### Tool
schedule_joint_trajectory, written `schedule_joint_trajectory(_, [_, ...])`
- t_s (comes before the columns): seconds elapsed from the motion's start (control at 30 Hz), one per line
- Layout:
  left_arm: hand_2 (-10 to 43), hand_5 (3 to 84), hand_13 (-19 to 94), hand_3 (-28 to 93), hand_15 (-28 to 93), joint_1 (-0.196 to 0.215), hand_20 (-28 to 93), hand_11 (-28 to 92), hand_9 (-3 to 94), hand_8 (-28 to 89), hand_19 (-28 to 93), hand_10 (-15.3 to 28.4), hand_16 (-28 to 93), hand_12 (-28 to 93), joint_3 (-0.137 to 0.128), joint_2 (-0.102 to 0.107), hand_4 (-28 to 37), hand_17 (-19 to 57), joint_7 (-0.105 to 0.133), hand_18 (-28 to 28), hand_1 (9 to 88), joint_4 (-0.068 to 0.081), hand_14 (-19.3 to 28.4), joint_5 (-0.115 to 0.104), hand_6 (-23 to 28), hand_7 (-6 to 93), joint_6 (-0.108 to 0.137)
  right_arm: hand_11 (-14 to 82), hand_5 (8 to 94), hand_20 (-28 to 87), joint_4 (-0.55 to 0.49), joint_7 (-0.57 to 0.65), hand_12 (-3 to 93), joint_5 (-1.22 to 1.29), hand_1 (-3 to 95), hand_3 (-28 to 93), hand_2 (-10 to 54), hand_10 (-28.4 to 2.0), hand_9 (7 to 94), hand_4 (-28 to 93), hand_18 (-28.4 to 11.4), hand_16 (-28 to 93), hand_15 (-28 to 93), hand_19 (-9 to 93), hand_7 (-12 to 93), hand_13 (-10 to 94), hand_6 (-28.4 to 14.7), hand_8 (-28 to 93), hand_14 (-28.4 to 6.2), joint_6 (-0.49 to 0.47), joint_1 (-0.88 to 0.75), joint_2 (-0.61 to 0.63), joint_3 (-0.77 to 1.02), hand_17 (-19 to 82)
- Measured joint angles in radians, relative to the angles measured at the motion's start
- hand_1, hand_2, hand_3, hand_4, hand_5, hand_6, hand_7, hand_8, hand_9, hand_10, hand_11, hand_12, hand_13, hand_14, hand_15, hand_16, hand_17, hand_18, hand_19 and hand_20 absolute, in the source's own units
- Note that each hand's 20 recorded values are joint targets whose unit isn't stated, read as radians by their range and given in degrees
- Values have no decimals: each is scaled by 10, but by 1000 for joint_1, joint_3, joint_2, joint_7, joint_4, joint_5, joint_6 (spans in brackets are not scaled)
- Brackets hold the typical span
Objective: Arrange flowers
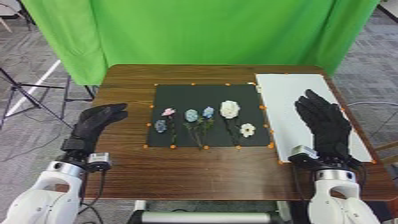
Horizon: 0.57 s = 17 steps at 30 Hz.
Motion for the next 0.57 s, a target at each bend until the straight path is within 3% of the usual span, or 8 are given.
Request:
schedule_joint_trajectory(0.07, [44,505,381,622,229,-1,125,245,514,-79,136,145,-35,113,7,1,-191,29,7,131,313,2,187,-6,49,185,1,59,491,287,0,0,135,-4,98,760,8,-140,469,-169,-155,205,83,31,123,277,-4,-85,-151,3,0,0,-1,147])
schedule_joint_trajectory(0.13, [21,504,377,638,222,-8,122,245,513,-83,112,144,-32,114,27,6,-185,23,30,127,309,11,183,-13,45,194,8,50,467,284,-1,3,133,-11,106,762,-8,-139,438,-169,-155,209,65,29,113,249,-1,-87,-153,16,0,2,-4,132])
schedule_joint_trajectory(0.2, [8,500,373,648,212,-18,125,243,509,-87,101,142,-29,114,60,17,-184,22,83,124,302,22,179,-17,43,196,30,48,455,279,-4,12,133,-15,105,762,-14,-139,429,-170,-155,213,61,27,104,248,0,-85,-153,31,0,3,-5,128])
schedule_joint_trajectory(0.27, [-1,494,369,651,202,-22,125,240,504,-87,96,140,-29,114,87,26,-183,25,143,121,297,25,175,-22,41,196,69,48,448,275,-5,23,132,-19,103,758,-13,-139,426,-171,-155,216,63,24,100,259,0,-82,-154,28,-2,2,0,129])
schedule_joint_trajectory(0.33, [-3,493,371,653,198,-23,129,239,503,-87,99,140,-27,114,92,28,-183,37,175,115,297,25,175,-31,41,197,99,48,448,270,-6,35,131,-27,95,755,-5,-140,427,-171,-154,217,62,20,98,261,0,-80,-154,-8,-7,-4,19,130])
schedule_joint_trajectory(0.43, [10,494,378,650,195,-25,132,239,508,-88,101,140,-27,113,87,29,-188,53,174,105,301,25,175,-44,41,196,107,48,449,263,-4,42,130,-36,83,745,19,-141,425,-166,-147,219,55,6,91,256,-1,-78,-153,-99,-10,-8,40,130])
schedule_joint_trajectory(0.57, [124,507,384,656,189,-29,130,239,522,-89,96,146,-36,109,85,33,-259,67,171,93,250,25,173,-56,42,191,108,34,408,250,-3,60,122,-44,72,723,39,-140,381,-159,-140,214,32,-4,50,226,-8,-70,-153,-127,-9,-8,42,110])
